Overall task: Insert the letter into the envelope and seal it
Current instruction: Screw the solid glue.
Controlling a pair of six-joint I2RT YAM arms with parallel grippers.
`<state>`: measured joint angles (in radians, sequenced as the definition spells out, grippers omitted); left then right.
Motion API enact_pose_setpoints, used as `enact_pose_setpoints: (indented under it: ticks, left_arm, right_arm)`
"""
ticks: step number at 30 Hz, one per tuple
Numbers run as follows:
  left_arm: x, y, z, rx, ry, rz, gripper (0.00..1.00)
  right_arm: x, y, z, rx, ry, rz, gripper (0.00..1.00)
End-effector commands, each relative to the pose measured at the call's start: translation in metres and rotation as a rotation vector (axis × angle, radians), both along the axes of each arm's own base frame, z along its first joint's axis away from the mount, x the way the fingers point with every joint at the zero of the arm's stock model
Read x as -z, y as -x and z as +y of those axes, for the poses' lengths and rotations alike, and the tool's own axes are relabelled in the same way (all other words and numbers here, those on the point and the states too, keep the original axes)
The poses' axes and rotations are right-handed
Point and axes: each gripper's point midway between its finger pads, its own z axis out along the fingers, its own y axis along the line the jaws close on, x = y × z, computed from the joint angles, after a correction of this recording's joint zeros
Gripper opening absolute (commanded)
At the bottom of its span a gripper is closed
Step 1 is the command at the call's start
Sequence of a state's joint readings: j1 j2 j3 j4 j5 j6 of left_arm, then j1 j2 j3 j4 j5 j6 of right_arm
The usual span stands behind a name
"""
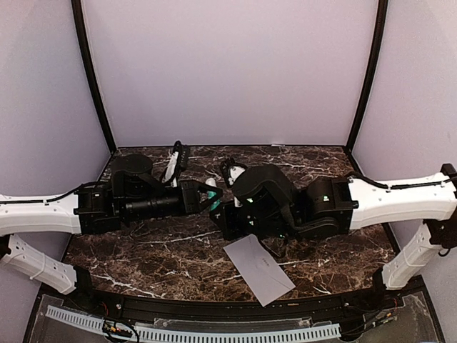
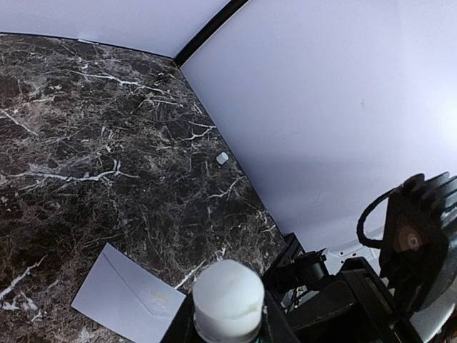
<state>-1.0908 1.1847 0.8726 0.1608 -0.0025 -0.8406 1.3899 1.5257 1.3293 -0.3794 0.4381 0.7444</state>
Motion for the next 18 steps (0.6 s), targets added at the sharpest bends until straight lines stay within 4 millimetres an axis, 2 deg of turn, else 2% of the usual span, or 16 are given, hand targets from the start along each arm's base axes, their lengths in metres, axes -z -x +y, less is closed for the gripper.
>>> enact_pose_setpoints:
  ticks: [1, 7, 9, 12, 14, 18]
  left_arm:
    - [-0.002, 0.028, -0.019, 0.123, 0.062, 0.069, 0.0]
    - [-0.003, 0.027, -0.022, 0.12, 0.094, 0.093, 0.0]
    - [-0.006, 0.027, -0.023, 0.121, 0.112, 0.094, 0.0]
    - [-0.016, 0.03, -0.025, 0.145, 0.147, 0.083, 0.0]
    - [-0.022, 0.03, -0.025, 0.158, 0.17, 0.079, 0.0]
    - [-0.041, 0.027, -0.021, 0.172, 0.22, 0.053, 0.0]
  right_arm:
    - [-0.002, -0.022, 0.002, 0.128, 0.024, -0.045, 0.0]
    - [-0.005, -0.017, 0.005, 0.098, 0.002, -0.033, 0.01]
    - [-0.012, -0.014, -0.001, 0.076, -0.03, -0.033, 0.11]
    - [-0.024, -0.004, -0.007, 0.011, -0.094, -0.043, 0.3]
    - [-0.024, 0.004, -0.012, -0.046, -0.131, -0.038, 0.43]
    - [-0.033, 0.018, -0.021, -0.157, -0.241, -0.001, 0.59]
